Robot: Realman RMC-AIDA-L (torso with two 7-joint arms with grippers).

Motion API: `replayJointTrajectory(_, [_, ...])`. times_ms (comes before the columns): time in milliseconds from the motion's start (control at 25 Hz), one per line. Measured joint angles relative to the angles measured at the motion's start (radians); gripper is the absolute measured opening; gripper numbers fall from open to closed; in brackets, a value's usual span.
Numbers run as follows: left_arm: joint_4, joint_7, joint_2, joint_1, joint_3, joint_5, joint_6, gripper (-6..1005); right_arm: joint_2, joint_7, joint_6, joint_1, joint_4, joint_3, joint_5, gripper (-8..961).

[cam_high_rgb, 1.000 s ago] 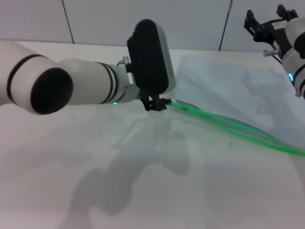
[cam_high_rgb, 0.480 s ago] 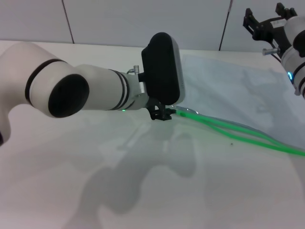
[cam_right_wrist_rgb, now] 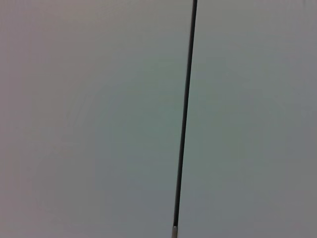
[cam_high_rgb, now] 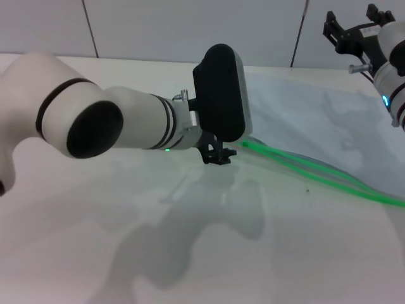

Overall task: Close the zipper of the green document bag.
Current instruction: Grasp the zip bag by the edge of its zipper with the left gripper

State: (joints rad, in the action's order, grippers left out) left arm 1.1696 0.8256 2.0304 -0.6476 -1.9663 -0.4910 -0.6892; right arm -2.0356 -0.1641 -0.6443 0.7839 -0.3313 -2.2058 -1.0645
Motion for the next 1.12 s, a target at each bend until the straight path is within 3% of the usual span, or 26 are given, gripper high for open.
replayJointTrajectory(280, [-0.022,-0.03,-0.001,-0.009,-0.018,0.019,0.018,742,0.0,0.0,0.0,0.002,0.0,0.0,0.0,815])
replayJointTrajectory(560, [-0.113,-0.022,0.0,-0.033,-0.021,0.046,0.118,732,0.0,0.0,0.0,0.006,0.0,0.0,0.0,816])
replayJointTrajectory(1120, [-0.133,-0.019,0.0,-0.04,-0.052,0.046,0.207,711,0.0,0.011,0.0,0.01,0.0,0.0,0.0,815])
